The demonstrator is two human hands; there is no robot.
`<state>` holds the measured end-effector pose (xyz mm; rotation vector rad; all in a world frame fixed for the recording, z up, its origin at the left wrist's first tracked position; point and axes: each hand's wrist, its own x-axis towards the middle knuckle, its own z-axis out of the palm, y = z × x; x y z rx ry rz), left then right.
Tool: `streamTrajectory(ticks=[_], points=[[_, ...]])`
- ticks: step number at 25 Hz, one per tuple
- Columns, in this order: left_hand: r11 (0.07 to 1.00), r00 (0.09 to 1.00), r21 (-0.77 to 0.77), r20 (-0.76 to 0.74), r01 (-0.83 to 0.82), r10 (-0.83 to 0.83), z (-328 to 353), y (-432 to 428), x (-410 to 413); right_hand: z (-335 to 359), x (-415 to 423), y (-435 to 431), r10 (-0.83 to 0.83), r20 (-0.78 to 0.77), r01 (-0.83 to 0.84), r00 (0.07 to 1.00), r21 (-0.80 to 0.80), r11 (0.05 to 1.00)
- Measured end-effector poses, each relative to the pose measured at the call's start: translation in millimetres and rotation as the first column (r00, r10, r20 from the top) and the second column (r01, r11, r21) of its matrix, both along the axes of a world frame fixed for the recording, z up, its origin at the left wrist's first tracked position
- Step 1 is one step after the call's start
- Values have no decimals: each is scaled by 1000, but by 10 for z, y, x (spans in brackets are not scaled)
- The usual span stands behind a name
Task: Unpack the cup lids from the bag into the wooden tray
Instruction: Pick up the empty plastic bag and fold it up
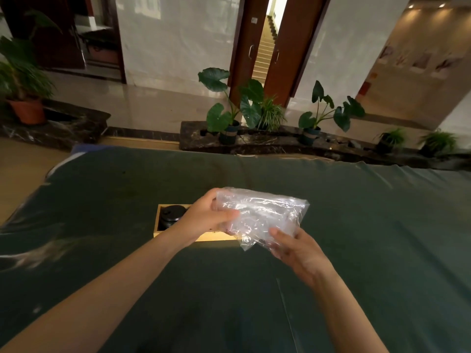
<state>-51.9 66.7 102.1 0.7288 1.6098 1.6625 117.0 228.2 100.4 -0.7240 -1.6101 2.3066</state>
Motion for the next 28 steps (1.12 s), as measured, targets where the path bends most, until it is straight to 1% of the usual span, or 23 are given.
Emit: streamTrajectory(ticks=[2, 4, 5, 7, 10, 12, 14, 15, 17, 18, 20, 22, 25, 28], points=[[999, 991, 28, 132, -18, 14, 18, -41, -25, -10, -75, 14, -77, -72, 72, 994, -68, 995], [1000, 971, 10, 241, 0, -2, 32, -76, -21, -17, -161, 24, -136, -97, 127, 986, -94, 987], [1000, 962, 2, 272, 23, -23, 24, -85, -11, -22, -206, 16, -148, -100, 138, 984, -99, 985], [1000, 964, -3, 266, 24, -22, -8, -72, 2, -33, -276, -15, -112, -130, 99, 985, -108, 989], [995, 974, -27, 200, -99, 103, -24, -46, -25, 20, -306, -53, 16, -218, -47, 976, -136, 990], [989, 969, -22, 201, -144, 145, -24, -22, -49, 35, -272, -18, 28, -258, -75, 966, -176, 982], [986, 964, -13, 205, -168, 167, -37, 11, -55, 32, -220, 17, -34, -203, -10, 979, -209, 978], [986, 964, -11, 205, -168, 166, -48, 38, -42, 17, -181, 30, -61, -150, 32, 987, -189, 981], [990, 971, -6, 196, -140, 139, -65, 114, 18, -36, -82, 86, -118, -47, 115, 992, -67, 991], [993, 975, -2, 190, -117, 116, -73, 166, 59, -54, -24, 118, -167, -26, 167, 986, -7, 986], [998, 977, 2, 204, -58, 56, -98, 329, 166, -87, 157, 218, -272, -31, 273, 962, 71, 959], [1000, 975, -11, 222, 14, -11, -128, 524, 290, -118, 392, 351, -350, -45, 353, 936, 98, 931], [988, 965, 2, 213, 156, -153, -182, 910, 602, -180, 916, 648, -461, -42, 462, 887, 99, 881], [962, 943, 17, 195, 273, -271, -222, 1378, 1134, -241, 1652, 977, -581, -16, 580, 814, 96, 809]])
